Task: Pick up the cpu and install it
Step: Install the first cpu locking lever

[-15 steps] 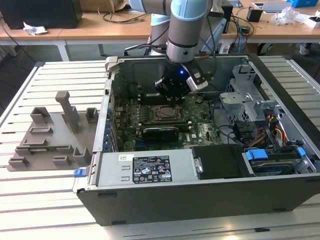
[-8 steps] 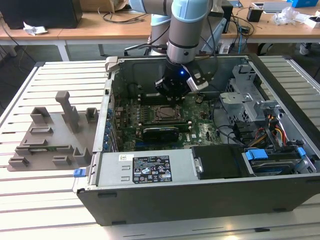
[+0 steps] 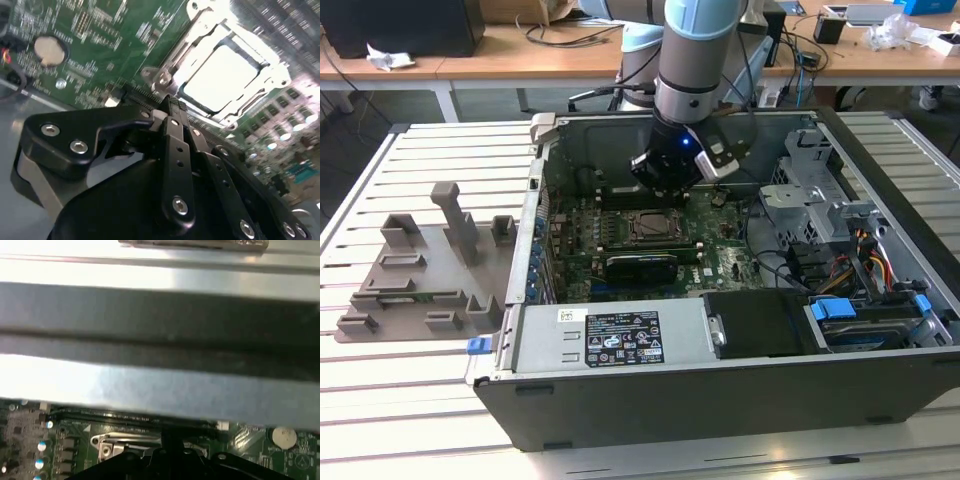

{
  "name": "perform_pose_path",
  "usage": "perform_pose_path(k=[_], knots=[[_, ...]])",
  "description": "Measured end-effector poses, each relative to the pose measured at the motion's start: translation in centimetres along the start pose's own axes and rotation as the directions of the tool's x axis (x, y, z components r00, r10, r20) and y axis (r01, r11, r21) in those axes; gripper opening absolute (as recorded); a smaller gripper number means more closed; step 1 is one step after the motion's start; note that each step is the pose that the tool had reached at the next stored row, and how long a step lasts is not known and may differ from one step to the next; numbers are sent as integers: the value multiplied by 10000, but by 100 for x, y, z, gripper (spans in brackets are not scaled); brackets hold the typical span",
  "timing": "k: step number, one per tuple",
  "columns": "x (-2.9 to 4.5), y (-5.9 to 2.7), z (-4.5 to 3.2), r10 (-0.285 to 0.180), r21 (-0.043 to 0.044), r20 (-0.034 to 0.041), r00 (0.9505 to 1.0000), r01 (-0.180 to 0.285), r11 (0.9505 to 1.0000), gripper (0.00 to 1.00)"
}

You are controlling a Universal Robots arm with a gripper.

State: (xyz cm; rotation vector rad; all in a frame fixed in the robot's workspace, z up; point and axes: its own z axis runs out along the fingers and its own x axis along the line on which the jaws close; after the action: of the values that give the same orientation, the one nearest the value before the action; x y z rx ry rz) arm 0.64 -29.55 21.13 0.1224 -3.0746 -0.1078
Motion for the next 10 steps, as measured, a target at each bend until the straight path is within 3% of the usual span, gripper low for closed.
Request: perform_pose_path(k=[4, 6, 8, 10], knots=[[6, -70, -7, 35, 540, -41, 10000, -33, 9985, 11], [11, -124, -11, 42, 627, -48, 10000, -39, 9980, 11], [16, -174, -31, 43, 654, -49, 10000, -40, 9978, 11], [22, -172, -121, 44, 655, -48, 10000, -41, 9978, 11]])
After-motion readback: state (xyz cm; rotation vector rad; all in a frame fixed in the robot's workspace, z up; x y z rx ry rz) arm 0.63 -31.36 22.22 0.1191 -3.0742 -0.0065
